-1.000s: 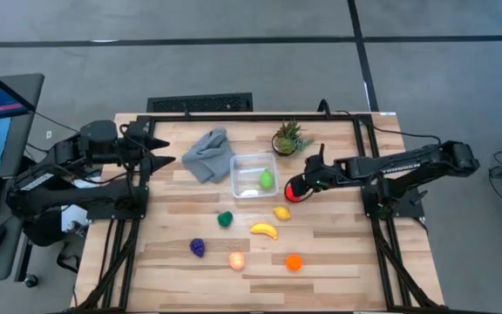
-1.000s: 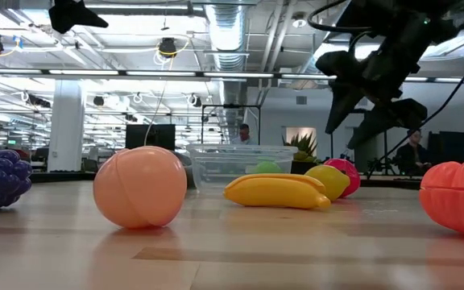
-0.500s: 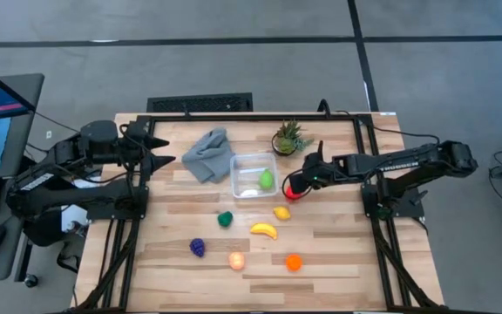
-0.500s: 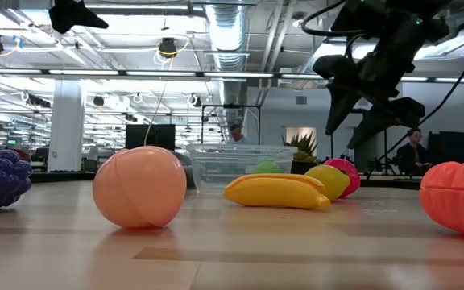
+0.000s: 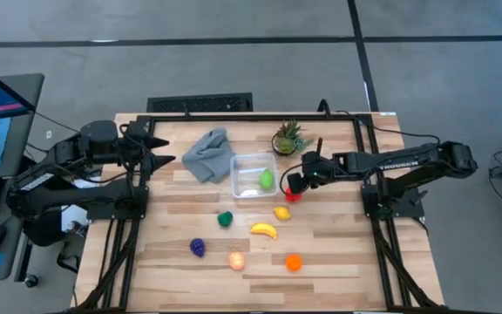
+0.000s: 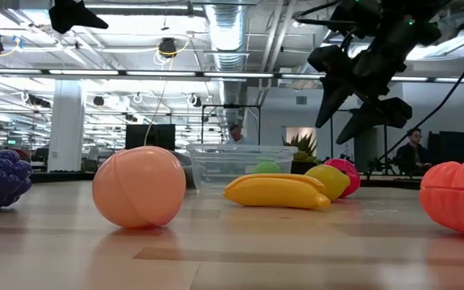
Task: Pick and placing Produce into tupperware
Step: Put the red apple into the transparent bin
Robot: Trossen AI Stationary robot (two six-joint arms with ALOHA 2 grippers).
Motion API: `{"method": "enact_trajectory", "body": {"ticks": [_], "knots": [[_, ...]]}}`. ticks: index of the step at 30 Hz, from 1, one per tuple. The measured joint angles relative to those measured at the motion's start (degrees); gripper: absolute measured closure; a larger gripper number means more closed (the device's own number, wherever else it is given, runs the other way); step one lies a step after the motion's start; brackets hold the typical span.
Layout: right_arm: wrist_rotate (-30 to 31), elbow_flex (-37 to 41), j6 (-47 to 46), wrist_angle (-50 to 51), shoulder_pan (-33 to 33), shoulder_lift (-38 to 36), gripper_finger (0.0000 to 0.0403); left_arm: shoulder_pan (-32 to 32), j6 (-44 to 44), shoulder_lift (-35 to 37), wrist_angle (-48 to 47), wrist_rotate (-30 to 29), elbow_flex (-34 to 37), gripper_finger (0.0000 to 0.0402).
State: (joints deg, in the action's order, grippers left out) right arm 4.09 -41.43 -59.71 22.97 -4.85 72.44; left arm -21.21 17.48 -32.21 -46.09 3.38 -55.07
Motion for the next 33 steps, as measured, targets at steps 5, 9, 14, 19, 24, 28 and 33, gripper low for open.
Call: {"method": "enact_trajectory", "body": {"ticks": [5, 9, 14, 19, 24, 28, 33], "knots": [[-5.3, 0.0, 1.0, -0.4, -2.1, 0.0, 0.0147, 0.0, 0.6, 0.0, 0.0, 0.0, 0.0, 0.0084], [-6.8, 0.0, 2.3, 0.0, -2.8, 0.0, 0.0148, 0.0, 0.7, 0.0, 0.0, 0.0, 0.0, 0.0084], [-5.5, 0.0, 1.8, 1.0, -4.2, 0.0, 0.0148, 0.0, 1.0, 0.0, 0.0, -0.3, 0.0, 0.0084], [-5.5, 0.0, 1.7, 1.0, -4.6, 0.0, 0.0147, 0.0, 1.2, 0.0, 0.0, -0.7, 0.0, 0.0084], [-4.7, 0.0, 0.9, 3.5, -4.1, 0.0, 0.0147, 0.0, 1.2, 0.0, 0.0, -1.1, 0.0, 0.0084], [-2.7, 0.0, -0.7, 4.2, -2.4, 0.0, 0.0147, 0.0, 1.1, 0.0, 0.0, -1.3, 0.0, 0.0084], [-0.8, 0.0, -3.7, 4.2, -0.4, 0.0, 0.0147, 0.0, 0.6, 0.0, 0.0, -2.6, 0.0, 0.0084]]}}
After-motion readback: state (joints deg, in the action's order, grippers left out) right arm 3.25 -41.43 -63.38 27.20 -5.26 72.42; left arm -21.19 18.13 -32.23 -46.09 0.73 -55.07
